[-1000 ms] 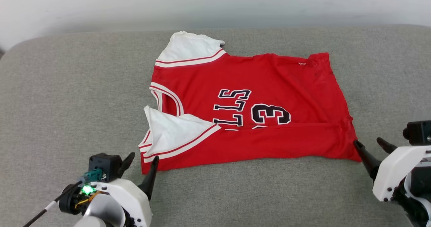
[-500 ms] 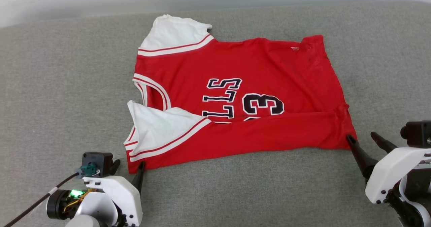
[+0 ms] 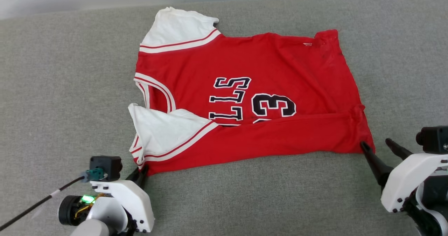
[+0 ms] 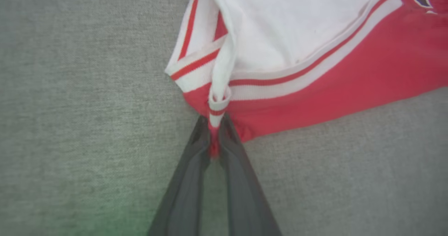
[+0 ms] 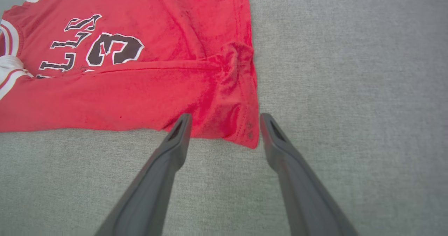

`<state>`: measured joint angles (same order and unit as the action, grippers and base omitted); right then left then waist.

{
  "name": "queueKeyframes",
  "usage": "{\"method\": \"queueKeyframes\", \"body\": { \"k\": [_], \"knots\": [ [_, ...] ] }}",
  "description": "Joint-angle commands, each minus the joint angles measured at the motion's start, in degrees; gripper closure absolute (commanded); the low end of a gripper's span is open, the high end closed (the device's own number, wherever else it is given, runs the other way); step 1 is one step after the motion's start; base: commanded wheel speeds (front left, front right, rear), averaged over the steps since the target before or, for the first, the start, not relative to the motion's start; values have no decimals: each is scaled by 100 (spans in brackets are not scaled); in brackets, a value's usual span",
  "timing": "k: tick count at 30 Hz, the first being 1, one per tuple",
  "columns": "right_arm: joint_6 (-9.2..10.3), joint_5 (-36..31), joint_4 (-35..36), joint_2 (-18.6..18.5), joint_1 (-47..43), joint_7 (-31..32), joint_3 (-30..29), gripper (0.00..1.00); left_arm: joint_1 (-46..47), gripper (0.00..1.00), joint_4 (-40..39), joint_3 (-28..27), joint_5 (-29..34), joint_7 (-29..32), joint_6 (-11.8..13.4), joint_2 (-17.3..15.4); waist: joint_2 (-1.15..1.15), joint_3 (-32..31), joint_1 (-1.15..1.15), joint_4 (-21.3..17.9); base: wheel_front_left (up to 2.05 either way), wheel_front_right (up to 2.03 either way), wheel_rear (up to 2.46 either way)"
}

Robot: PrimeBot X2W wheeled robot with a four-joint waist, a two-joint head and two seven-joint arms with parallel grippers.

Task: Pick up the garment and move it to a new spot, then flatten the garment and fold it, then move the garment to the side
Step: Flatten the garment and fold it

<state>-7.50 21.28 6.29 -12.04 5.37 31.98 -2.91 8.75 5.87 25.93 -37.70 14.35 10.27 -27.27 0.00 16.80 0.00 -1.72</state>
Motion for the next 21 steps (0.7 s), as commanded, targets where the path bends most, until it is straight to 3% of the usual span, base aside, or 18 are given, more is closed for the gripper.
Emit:
{"method": "queueKeyframes", "body": {
  "k": [1, 12, 21],
  "knots": [
    [2, -45, -42, -149, -3, 25, -2, 0, -150, 100, 166, 161, -47, 37, -77, 87, 0, -111, 0, 71, 0, 0, 0],
    [2, -410, -641, -412, 219, 497, 58, 0, -373, 100, -782, 40, 146, -492, 26, -60, 0, -554, 0, 412, 0, 0, 0],
    [2, -587, -1501, -127, 524, 470, -290, 0, -321, 100, -1456, 196, 374, -390, 80, -192, 0, -361, 0, 642, 0, 0, 0]
  ]
}}
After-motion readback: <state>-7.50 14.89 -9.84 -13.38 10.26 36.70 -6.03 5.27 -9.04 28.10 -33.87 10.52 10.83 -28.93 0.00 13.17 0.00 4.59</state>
